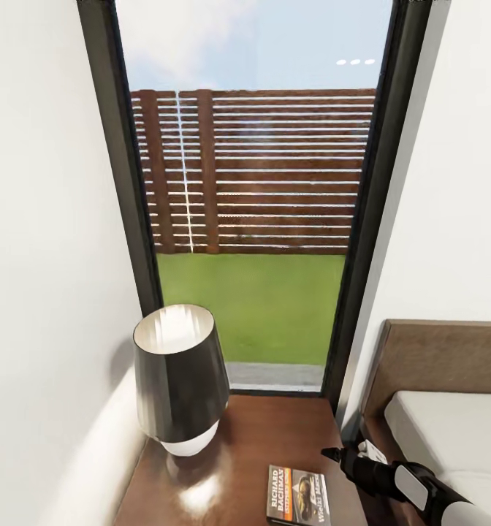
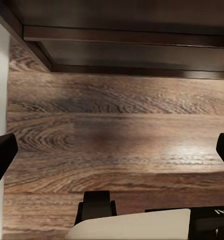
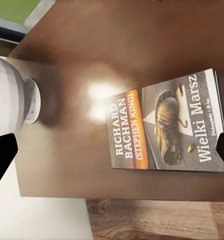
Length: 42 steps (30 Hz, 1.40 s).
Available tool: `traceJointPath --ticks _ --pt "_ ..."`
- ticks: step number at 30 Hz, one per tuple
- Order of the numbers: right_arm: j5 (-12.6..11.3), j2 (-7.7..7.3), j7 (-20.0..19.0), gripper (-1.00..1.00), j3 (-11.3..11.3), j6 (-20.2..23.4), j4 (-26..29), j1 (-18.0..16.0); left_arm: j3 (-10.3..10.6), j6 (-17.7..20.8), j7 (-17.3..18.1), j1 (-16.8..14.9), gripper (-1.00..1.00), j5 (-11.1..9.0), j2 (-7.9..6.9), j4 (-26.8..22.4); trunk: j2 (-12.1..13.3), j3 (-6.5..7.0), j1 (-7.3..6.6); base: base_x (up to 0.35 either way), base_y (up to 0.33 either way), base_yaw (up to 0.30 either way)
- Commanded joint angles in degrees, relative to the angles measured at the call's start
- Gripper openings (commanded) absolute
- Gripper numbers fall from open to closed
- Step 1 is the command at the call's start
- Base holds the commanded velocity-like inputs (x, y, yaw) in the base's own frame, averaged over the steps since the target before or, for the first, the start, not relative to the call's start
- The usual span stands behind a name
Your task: In the bedroom, move the book from the bed onto either nightstand, and place the two sandals side by side next to the bed.
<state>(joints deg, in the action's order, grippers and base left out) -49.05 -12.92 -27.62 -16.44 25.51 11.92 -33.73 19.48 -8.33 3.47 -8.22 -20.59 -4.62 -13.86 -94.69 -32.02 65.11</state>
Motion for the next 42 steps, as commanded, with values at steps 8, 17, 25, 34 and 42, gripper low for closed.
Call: traceJointPath --ticks 8,17,25,34,42 --pt "-0.3 0.11 -0.1 1.00 -0.2 -0.5 0.0 0.0 0.4 -0.2 0.1 0.0 1.00 -0.6 -0.04 0.1 3.2 1.38 -1.77 0.000 0.000 0.000" --pt "-0.3 0.28 -0.1 1.00 -0.4 -1.8 -0.1 0.0 0.4 -0.2 0.1 0.0 1.00 -0.6 -0.04 0.1 6.8 3.00 -3.75 0.000 0.000 0.000" --pt "-0.2 0.27 -0.1 1.00 -0.4 -2.0 -0.1 0.0 0.4 -0.2 0.1 0.0 1.00 -0.6 -0.04 0.1 10.0 4.43 -5.50 0.000 0.000 0.000" --pt "-0.3 0.25 -0.1 1.00 -0.4 -2.0 -0.1 0.0 0.4 -0.2 0.1 0.0 1.00 -0.6 -0.04 0.1 13.6 6.05 -7.48 0.000 0.000 0.000" --pt "-0.3 0.32 -0.1 1.00 -0.4 -2.1 -0.1 0.1 0.4 -0.2 0.1 0.0 1.00 -0.6 -0.04 0.1 16.8 7.49 -9.24 0.000 0.000 0.000"
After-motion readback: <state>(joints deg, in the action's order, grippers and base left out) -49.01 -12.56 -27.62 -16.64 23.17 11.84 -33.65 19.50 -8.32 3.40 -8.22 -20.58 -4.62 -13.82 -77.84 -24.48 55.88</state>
